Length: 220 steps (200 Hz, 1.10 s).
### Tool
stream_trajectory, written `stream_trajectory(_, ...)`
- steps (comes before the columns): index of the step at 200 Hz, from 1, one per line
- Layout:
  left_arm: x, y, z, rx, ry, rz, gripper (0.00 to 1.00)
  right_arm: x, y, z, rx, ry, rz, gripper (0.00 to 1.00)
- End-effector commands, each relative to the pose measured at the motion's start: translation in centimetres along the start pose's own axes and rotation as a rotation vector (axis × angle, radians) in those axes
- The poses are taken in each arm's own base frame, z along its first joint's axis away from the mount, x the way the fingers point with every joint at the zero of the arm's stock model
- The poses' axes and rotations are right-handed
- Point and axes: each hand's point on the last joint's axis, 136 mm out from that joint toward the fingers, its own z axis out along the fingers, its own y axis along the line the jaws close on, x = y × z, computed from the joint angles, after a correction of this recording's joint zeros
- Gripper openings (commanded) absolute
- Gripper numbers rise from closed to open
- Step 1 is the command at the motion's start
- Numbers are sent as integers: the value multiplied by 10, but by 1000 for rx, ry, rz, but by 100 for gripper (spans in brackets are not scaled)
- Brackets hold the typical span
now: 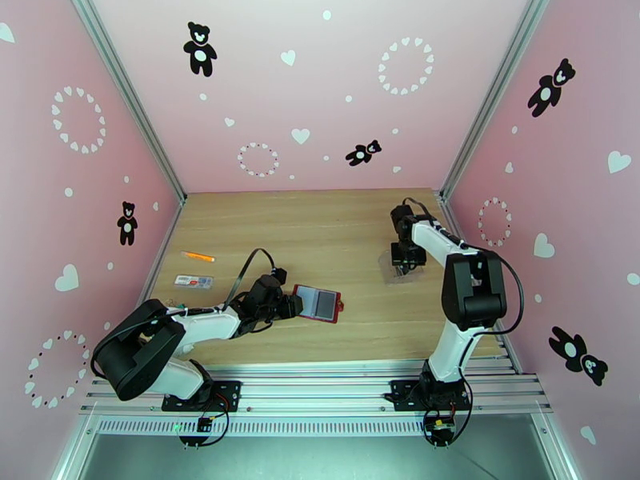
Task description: Put the credit cards into the card holder
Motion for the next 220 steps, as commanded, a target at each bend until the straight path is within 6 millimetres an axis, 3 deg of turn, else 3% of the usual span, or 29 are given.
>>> stream_trajectory(1, 13, 21, 3, -61, 42, -25, 43, -5, -15, -15, 27, -43, 49, 51)
stream_trajectory(48, 14, 21, 3, -61, 44, -24, 43, -5, -19, -27, 6, -74, 68, 45)
stream_trajectory(121, 13, 22, 3, -61, 44, -24, 43, -2, -9, -18, -37, -41, 47, 28)
stream_trajectory(129, 14, 22, 3, -62, 44, -23, 43, -2, -7, -19, -46, -46, 45, 30)
stream_trajectory(143, 14, 22, 3, -63, 45, -23, 43, -4, -6, -21, -61, -54, 43, 46)
stream_trajectory(154, 14, 22, 3, -62, 45, -23, 43, -4, -5, -19, -62, -49, 39, 52)
stream_trajectory(220, 15, 22, 2, -60, 47, -21, 43, 3, 6, 5, -76, 38, 22, 57)
